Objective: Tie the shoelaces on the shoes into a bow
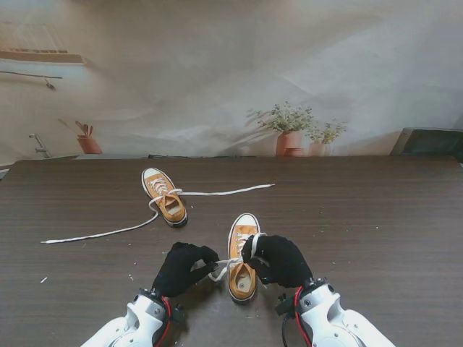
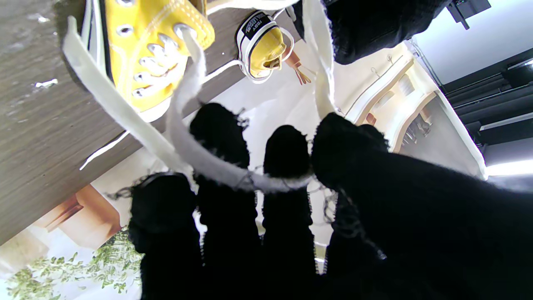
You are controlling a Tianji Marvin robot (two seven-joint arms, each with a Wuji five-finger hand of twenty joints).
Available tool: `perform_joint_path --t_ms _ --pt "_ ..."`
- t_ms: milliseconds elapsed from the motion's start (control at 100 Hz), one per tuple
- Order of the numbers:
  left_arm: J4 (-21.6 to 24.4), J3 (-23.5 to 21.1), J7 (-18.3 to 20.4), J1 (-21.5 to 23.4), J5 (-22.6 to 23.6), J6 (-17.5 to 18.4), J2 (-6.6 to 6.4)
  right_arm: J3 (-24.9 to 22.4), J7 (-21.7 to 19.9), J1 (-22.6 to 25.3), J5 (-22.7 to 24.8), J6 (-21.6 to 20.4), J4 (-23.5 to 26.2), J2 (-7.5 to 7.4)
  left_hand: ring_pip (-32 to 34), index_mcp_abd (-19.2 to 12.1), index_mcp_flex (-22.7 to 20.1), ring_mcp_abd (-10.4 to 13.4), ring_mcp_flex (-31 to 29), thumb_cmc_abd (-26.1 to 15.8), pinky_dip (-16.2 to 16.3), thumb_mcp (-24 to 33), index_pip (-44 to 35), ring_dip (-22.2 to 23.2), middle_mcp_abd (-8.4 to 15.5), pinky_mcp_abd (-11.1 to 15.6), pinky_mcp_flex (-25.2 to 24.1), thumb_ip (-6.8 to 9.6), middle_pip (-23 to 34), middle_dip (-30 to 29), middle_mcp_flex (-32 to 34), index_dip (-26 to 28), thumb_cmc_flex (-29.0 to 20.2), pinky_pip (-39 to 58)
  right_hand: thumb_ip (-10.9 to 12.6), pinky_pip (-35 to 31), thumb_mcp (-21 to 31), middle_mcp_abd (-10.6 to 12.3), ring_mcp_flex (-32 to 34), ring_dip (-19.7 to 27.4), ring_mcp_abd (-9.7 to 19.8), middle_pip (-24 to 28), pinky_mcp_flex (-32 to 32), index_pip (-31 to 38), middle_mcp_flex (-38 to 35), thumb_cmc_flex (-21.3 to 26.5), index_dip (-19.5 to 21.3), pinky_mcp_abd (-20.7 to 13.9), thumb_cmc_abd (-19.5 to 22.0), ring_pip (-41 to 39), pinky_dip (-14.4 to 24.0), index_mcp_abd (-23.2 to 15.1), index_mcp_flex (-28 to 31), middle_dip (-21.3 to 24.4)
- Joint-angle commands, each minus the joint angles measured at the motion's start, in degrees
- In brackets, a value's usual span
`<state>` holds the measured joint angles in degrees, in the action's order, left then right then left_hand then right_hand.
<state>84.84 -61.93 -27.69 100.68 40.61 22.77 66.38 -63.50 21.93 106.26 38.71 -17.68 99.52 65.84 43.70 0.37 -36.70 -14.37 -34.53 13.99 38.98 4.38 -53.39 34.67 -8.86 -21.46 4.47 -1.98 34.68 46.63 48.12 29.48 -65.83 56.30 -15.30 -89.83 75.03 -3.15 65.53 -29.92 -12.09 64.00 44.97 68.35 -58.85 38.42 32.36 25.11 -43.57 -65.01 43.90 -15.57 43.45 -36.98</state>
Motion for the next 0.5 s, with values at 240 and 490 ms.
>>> perform_joint_path --t_ms 240,490 --pt "1.3 1.1 7.5 -0.9 -6.1 1.0 -0.14 0.4 0.1 0.0 -0.1 -0.8 -0.4 0.08 3.0 2.4 14.3 0.1 1.6 0.5 1.8 18.5 -18.1 3.5 -0.5 -0.7 -1.3 7.68 8.3 11.8 -7.6 23.1 9.2 0.5 -0.8 -2.3 0.9 0.8 2.1 -0.1 0.0 1.0 0.8 0.9 -1.8 1.9 -0.2 -0.7 -1.0 -1.2 0.3 -0.2 2.3 -0.7" --pt "0.7 1.0 8.3 -1.4 -8.2 1.1 0.10 0.1 0.3 0.6 0.2 -0.9 -0.3 0.06 4.8 3.0 15.0 0.1 1.7 -1.5 3.1 23.3 -19.9 4.7 -0.2 -1.0 -1.5 13.52 12.0 13.8 -8.0 27.7 13.9 0.5 -0.8 -2.1 1.0 0.9 1.9 0.2 0.0 0.6 0.7 0.7 -1.6 1.8 0.1 -0.6 -1.0 -0.9 0.1 -0.4 2.5 -0.5"
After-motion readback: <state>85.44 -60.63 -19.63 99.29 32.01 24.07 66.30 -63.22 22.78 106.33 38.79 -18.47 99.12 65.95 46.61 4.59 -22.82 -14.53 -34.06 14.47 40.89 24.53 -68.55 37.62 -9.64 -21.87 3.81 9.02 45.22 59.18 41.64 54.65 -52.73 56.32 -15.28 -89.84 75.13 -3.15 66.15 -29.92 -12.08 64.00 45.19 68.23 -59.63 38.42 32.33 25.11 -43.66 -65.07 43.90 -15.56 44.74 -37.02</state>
